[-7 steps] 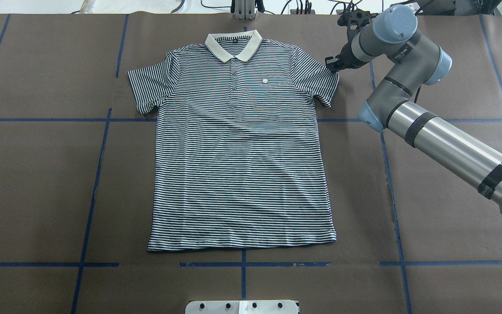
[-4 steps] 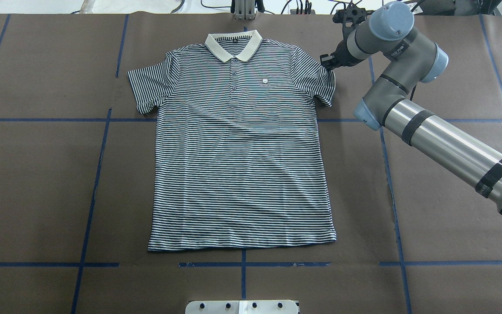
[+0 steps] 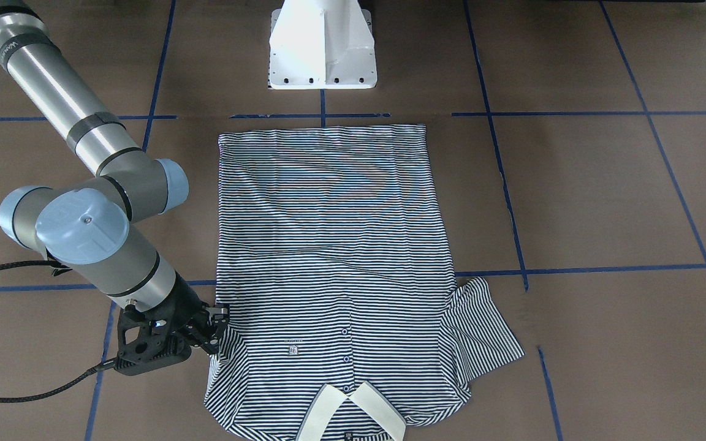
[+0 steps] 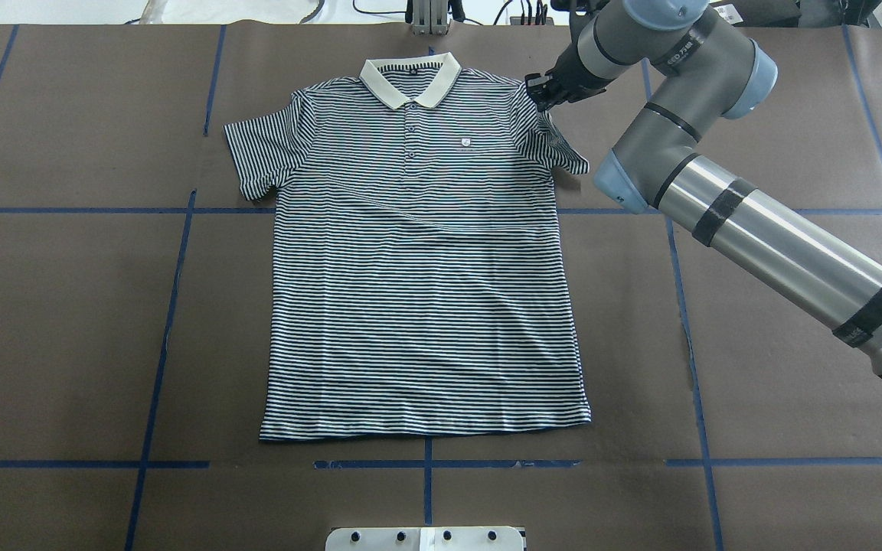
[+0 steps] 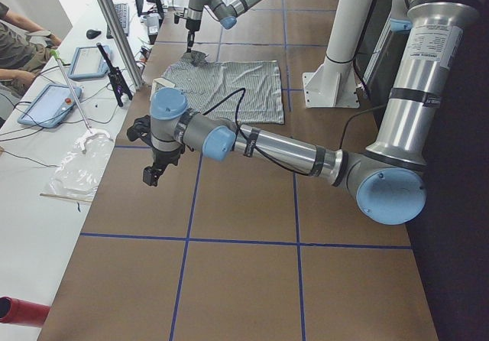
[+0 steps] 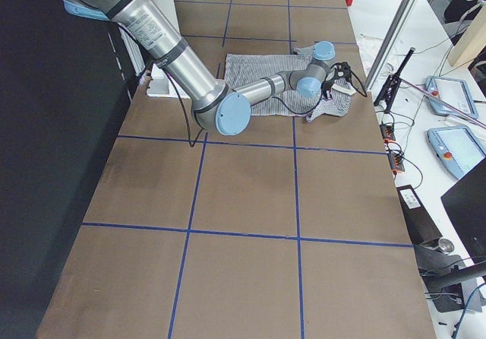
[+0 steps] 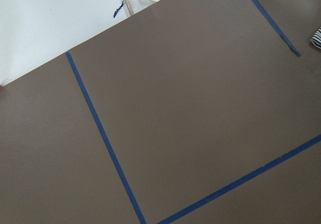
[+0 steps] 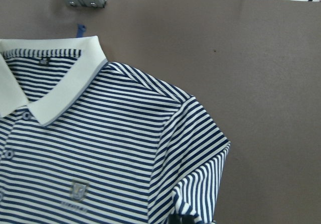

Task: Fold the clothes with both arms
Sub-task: 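Fold the sleeve nearest the right gripper inward onto the shirt body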

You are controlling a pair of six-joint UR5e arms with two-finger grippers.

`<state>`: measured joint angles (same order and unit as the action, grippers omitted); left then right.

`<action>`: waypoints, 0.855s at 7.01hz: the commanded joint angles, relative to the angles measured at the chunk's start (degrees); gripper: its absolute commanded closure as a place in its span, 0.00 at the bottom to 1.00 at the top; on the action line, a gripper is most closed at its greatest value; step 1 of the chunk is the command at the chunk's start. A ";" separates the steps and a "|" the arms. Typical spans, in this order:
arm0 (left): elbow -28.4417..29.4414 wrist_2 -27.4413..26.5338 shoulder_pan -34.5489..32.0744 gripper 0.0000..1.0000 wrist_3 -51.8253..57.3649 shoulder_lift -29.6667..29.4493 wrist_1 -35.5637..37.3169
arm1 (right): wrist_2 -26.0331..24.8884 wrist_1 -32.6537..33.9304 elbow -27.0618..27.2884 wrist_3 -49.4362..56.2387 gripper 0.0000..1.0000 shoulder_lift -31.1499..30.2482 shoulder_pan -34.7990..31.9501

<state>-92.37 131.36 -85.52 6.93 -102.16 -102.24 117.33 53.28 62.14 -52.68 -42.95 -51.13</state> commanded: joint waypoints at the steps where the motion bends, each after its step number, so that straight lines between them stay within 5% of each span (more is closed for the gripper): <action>1: 1.13 -0.05 0.00 0.00 0.36 -0.05 -0.16 | -4.88 1.73 0.88 -4.70 1.00 2.42 4.17; 2: 1.05 -0.05 0.00 0.00 0.27 -0.05 -0.16 | -11.79 1.65 -0.51 -5.59 1.00 3.47 6.98; 4: 0.88 -0.05 0.00 0.00 0.10 -0.05 -0.16 | -19.46 1.48 -13.98 -5.68 1.00 12.93 8.76; 6: 0.61 0.04 0.00 0.00 -0.08 -0.14 -0.07 | -20.48 1.13 -16.61 -5.59 1.00 14.47 8.77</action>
<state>-91.55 131.37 -85.52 6.96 -102.25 -102.37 97.90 54.61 47.46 -58.28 -29.80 -42.53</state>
